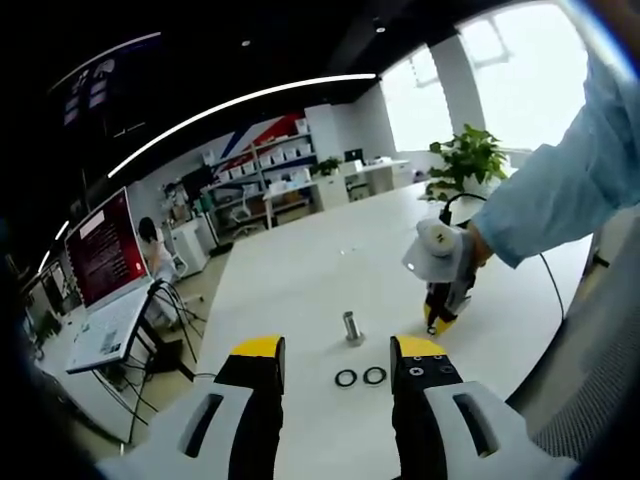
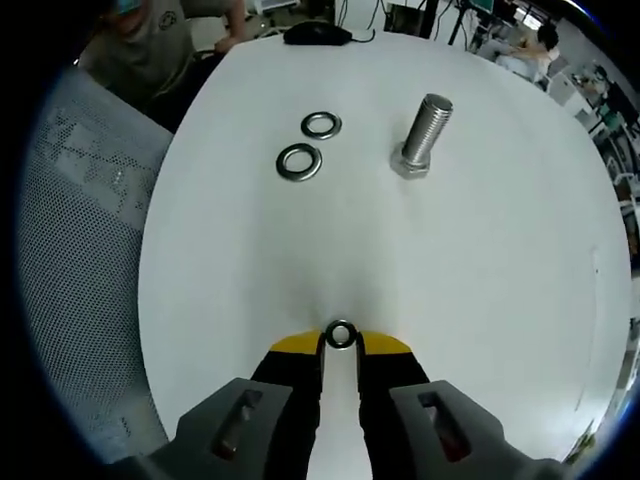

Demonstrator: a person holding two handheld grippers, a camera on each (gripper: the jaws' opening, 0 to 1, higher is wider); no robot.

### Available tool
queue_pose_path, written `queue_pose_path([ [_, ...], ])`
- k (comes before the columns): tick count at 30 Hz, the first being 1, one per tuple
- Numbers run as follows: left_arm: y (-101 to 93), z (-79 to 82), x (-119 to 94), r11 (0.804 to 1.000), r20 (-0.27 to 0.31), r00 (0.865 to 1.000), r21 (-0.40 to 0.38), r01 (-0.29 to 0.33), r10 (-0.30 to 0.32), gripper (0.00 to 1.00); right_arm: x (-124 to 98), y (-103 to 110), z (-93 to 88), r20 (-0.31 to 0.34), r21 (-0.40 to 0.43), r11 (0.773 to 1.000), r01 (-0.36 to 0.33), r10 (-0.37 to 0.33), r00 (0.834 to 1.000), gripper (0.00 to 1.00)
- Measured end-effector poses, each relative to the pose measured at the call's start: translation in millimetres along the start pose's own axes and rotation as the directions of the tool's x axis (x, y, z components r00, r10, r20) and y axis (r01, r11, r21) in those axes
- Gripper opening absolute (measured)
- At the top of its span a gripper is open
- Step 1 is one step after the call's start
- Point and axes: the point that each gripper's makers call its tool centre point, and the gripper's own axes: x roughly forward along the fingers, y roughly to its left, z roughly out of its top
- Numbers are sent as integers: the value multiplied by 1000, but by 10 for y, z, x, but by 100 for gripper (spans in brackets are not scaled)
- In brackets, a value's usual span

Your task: Place the washer onto the threaded stud by aligning its center hole with the stud, sliding it down to the base, and recovering from edge contact or off-axis alignment until the washer reaches the visible bottom stop.

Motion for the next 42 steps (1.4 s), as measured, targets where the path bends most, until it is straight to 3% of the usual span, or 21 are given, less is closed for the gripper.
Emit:
queue_pose_path([
  [8,0,7,1,1000,4,1000,3,0,0,40,-27,19,-2,21,13,1000,-3,3,1000,13],
  [19,-11,5,5,1000,1,1000,7,4,-4,40,-247,11,26,45,16,1000,-9,8,999,13],
  [34,-17,29,-5,1000,13,1000,8,5,-6,41,-517,71,-109,44,38,999,-10,8,999,13],
  [42,-22,36,-6,1000,16,1000,10,7,-7,41,-656,74,-185,41,4,1000,0,0,999,13],
])
